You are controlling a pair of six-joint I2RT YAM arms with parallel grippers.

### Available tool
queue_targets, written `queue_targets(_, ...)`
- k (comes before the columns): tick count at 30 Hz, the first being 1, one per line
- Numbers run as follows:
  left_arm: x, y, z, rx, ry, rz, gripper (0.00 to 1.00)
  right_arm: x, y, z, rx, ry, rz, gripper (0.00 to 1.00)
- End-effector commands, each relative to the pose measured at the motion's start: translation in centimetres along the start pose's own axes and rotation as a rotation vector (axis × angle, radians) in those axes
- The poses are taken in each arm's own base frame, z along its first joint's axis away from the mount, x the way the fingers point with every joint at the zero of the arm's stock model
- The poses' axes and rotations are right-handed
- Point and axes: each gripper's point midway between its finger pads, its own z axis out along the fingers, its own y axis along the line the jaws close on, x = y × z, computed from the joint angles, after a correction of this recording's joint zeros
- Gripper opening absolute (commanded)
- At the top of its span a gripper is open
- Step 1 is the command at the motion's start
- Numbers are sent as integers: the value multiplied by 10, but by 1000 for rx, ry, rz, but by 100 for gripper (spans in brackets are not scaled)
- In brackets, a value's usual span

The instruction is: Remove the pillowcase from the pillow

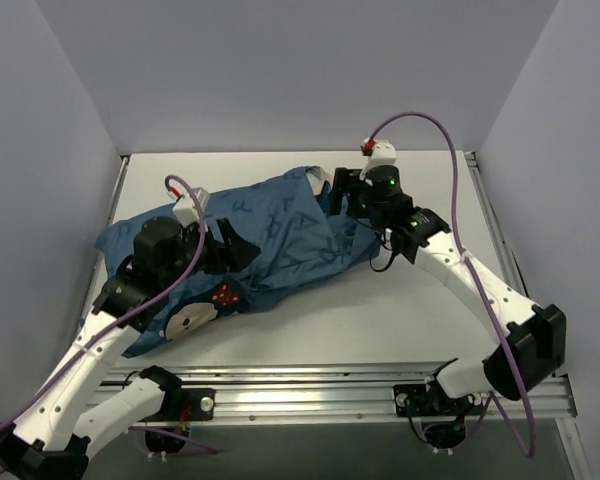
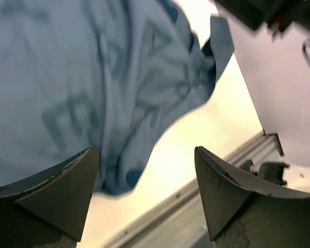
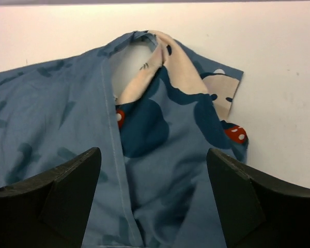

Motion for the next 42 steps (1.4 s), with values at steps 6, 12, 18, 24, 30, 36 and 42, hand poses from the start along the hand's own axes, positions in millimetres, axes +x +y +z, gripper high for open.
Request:
queue_targets(6, -62, 3, 97, -82, -91, 75, 82, 119, -66, -16, 121, 143, 93, 57)
queue_targets(12, -56, 8, 144, -106, -42, 15, 82, 198, -90, -42, 163, 267, 230, 10)
queue_targets(18, -57, 19, 150, -167, -69, 28, 81, 225, -112, -87, 281, 298, 352, 11)
queue_targets(24, -42, 28, 164, -193, -12, 49, 80, 145, -91, -94, 186, 138, 338, 40)
queue_targets(30, -54, 1, 168, -156, -42, 125, 80, 61, -66, -67, 127, 36, 249, 56)
queue_targets(36, -49, 9, 185, -229, -32, 188, 80, 4, -57, -7, 175, -50, 241, 58)
queue_targets(42, 0, 53, 192, -352, 57, 158, 79, 5, -52, 62, 180, -23, 261, 58)
